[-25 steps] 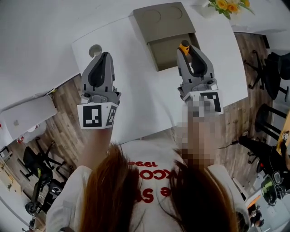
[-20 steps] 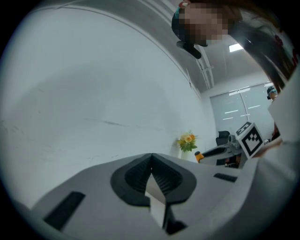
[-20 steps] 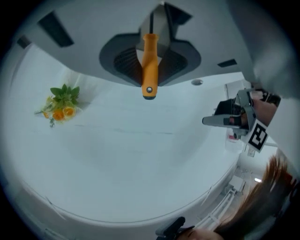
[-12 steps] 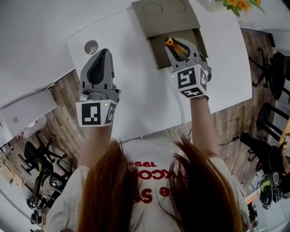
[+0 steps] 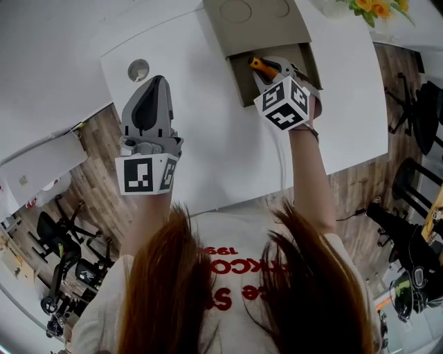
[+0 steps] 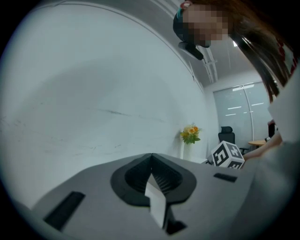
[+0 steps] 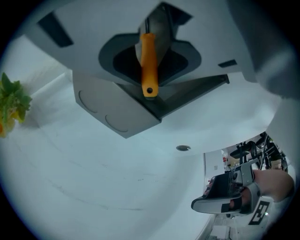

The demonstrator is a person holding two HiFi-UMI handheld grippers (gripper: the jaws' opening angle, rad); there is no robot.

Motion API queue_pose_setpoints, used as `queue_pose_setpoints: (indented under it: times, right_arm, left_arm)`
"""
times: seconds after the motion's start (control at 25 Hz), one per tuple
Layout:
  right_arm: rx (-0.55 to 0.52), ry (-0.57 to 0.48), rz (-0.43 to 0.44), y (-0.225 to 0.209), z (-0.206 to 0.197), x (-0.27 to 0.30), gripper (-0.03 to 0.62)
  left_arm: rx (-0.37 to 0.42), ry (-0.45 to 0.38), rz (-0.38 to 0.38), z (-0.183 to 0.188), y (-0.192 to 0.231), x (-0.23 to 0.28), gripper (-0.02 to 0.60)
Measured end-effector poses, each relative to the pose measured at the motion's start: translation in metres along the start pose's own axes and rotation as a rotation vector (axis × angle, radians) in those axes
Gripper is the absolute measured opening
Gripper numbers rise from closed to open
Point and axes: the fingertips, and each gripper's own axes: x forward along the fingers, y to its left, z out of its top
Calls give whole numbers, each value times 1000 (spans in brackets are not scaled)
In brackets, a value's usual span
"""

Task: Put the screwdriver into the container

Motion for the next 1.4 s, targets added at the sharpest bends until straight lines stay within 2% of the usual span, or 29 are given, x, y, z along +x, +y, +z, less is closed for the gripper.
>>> queue_pose_setpoints:
  times: [0.2,0.24,0.32,0.4,0.56,0.84,0.96,1.12,1.4]
  right_arm:
    - [76,-27,4,-2,2,-2,135]
    - [101,-55,-2,-5,5,-5,131]
    - [156,-125,-27,-14,11,-16,59]
    - [195,-181,-62,-22,16,-29,23]
    - [267,-277,-125,-35,26,-59,8]
    - [470,-485,-196,-57,46,-120,6]
    - [483,-575,-241,-61,63,-149,5]
    - [450,-675,-283,-61,94,-181,5]
    - [400,-788,-259,-44,148,-208,5]
  left_arm:
    - [-10,2,-10,0,1,1,8]
    - [-8,2,-12,0,0,2,8]
    - [-4,1,-16,0,-2,5,8]
    - [-4,-4,-20,1,-3,8,8]
    - [-1,-20,-38,9,-7,13,8]
    - [14,-74,-50,34,-15,19,8]
    - [14,-102,-41,47,-13,14,8]
    - [17,-146,-4,67,0,1,8]
    - [46,-191,89,91,33,-35,8]
